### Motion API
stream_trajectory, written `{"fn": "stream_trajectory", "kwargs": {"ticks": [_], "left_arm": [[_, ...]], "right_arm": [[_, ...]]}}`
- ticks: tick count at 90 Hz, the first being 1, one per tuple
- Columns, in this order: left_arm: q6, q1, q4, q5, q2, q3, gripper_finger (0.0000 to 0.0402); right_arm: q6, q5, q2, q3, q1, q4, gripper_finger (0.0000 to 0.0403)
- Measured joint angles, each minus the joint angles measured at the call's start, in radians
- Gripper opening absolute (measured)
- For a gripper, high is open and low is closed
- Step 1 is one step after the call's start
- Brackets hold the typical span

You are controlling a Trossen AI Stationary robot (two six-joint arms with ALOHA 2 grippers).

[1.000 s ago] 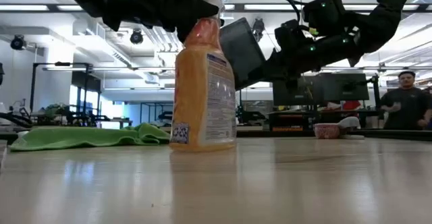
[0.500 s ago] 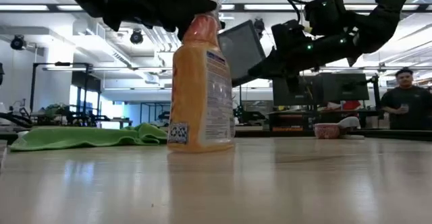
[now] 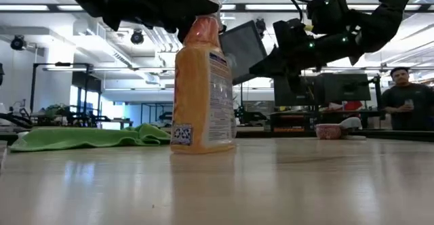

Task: Apply microfiber cloth
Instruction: Spray the front and back of the tablet with the spray bottle

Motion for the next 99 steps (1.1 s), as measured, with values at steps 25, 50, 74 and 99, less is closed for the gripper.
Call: {"fn": "stream_trajectory", "kwargs": {"ticks": [25, 50, 74, 99], "left_arm": [[-0.009, 0.000, -0.015, 0.049, -0.001, 0.001, 0.0167], [-0.021, -0.001, -0.007, 0.036, -0.001, -0.001, 0.0166], [-0.023, 0.000, -0.006, 0.033, -0.001, -0.001, 0.0249], [-0.023, 0.000, -0.021, 0.035, -0.001, -0.001, 0.0276]], "right_arm": [[-0.039, 0.001, -0.088, 0.000, 0.003, -0.047, 0.0008], [-0.088, 0.002, -0.147, 0.000, 0.003, -0.056, 0.0008], [-0.184, 0.034, -0.266, 0.000, 0.007, -0.120, 0.0008], [-0.416, 0.260, -0.388, 0.000, 0.127, -0.338, 0.0008]]}}
